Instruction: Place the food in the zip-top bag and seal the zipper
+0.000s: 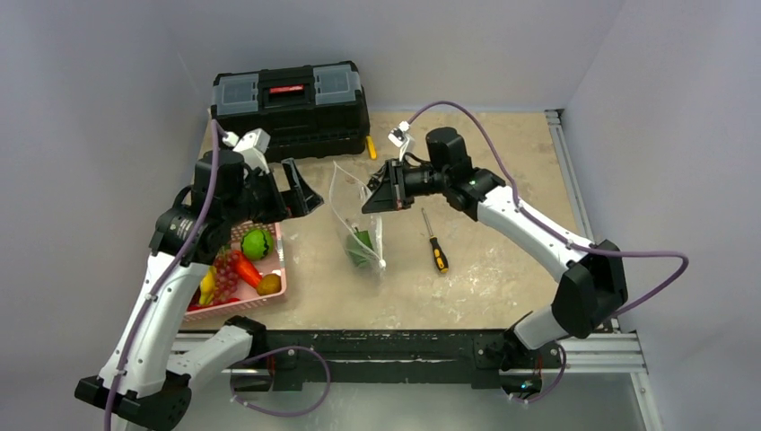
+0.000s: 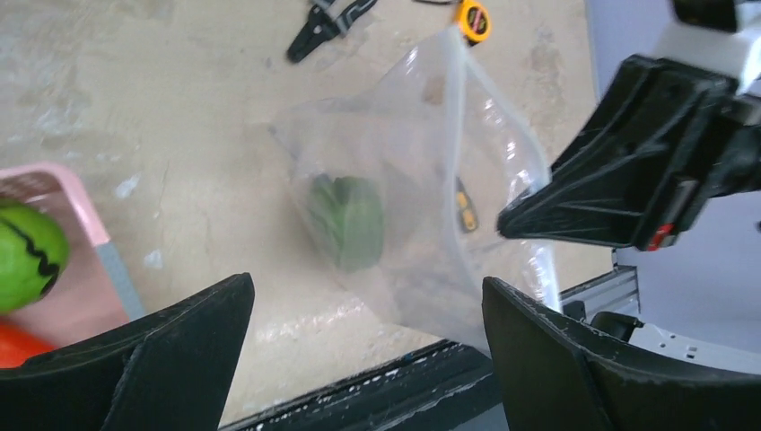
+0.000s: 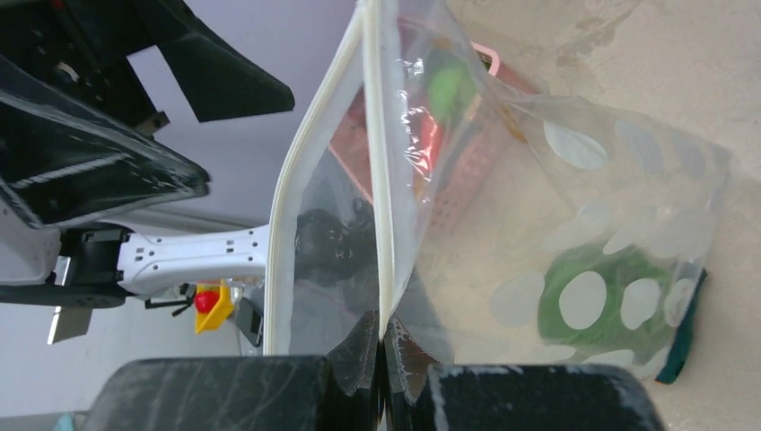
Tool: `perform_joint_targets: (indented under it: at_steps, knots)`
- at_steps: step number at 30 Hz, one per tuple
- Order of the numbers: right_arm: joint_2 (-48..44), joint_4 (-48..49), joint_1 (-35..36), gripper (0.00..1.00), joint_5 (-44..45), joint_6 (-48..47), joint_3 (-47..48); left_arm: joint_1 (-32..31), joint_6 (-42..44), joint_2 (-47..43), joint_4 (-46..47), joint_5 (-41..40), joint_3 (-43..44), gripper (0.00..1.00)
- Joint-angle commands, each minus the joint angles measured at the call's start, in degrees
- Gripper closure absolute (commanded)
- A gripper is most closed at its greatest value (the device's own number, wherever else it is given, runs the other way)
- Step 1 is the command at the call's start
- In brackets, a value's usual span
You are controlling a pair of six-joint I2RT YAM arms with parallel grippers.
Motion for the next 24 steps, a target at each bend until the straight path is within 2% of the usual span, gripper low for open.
perform_joint_targets:
  at_steps: [1,5,7,11,14,20,24]
  knots:
    - [-4.2,-6.8,-0.2,1.0,0.6,-2.7,5.3,0.0,-5.1,-2.7,-13.1,-5.2,1.4,0.03]
    - [-6.4,-7.1,-1.6,1.0,2.1,-3.0,3.1,0.0,-7.7,-9.6,-11.6,-10.5,-6.1,0.04]
    - [-7.5,-6.1,-1.7,1.0,2.4,-4.1,1.2,0.0,-7.0,-12.2,-7.2,-11.0,-10.6,0.02]
    - [-8.2,-12.5,-1.9,1.0,7.9,-4.2,5.6,0.2,-9.2,-7.3,-14.3,-16.7,-5.1,0.0]
    - [-9.0,-15.1,-1.9,1.0,10.0,-0.9,5.5,0.2,-8.0,-6.0,-13.9,-20.9,-7.1,0.0]
    - [-19.8,-8.3,-1.6,1.0,14.6,1.0,-3.7,0.6,-2.2,-9.7,-2.2,-18.0,-19.0,0.0]
    - [-23.4,-8.1,-1.6,1.0,16.9,-0.3,-5.5,0.7,-1.4,-9.2,-4.9,-19.0,-19.8,0.0]
